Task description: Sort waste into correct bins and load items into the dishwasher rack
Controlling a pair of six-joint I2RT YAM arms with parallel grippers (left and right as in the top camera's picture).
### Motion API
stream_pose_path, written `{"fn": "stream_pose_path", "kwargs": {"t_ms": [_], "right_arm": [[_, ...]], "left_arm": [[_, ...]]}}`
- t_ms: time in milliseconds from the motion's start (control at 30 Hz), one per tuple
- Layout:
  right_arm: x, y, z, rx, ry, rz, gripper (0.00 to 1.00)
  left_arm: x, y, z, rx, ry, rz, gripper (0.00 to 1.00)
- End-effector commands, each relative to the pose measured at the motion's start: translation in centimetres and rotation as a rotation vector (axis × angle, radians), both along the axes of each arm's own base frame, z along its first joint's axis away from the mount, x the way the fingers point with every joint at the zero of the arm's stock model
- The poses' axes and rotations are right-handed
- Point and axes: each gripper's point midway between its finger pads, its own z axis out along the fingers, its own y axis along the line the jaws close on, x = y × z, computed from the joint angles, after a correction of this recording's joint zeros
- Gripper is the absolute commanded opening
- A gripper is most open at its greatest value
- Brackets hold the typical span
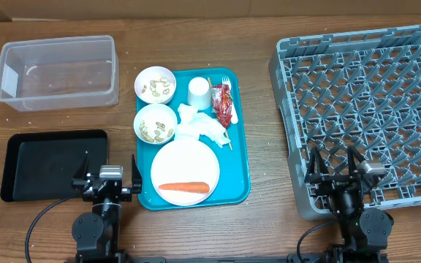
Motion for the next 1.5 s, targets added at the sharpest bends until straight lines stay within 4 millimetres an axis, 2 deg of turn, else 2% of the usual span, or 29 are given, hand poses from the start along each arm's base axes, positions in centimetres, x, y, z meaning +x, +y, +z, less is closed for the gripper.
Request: {"fn": "stream_pose_path", "kwargs": {"t_ms": [0,1367,1433,1467], "right_arm": [[0.0,-0.2,-0.2,-0.004,-0.004,-0.01,1.0],[0.0,-0.2,-0.2,-0.004,-0.003,-0.01,1.0],[0.0,-0.2,-0.2,-0.004,-0.003,-0.01,1.0],[0.0,-0.2,-0.2,-0.004,-0.003,-0.01,1.0]], "left_arm": [[0.0,0.2,-0.1,0.009,-0.004,0.008,1.0],[0.0,0.2,-0.1,0.009,-0.004,0.007,1.0],[0.0,-1.1,0.1,-0.04,-0.013,-0.064,1.0],[-0.2,-3.6,0.5,-0.188,-0.018,-0.196,1.0]]}}
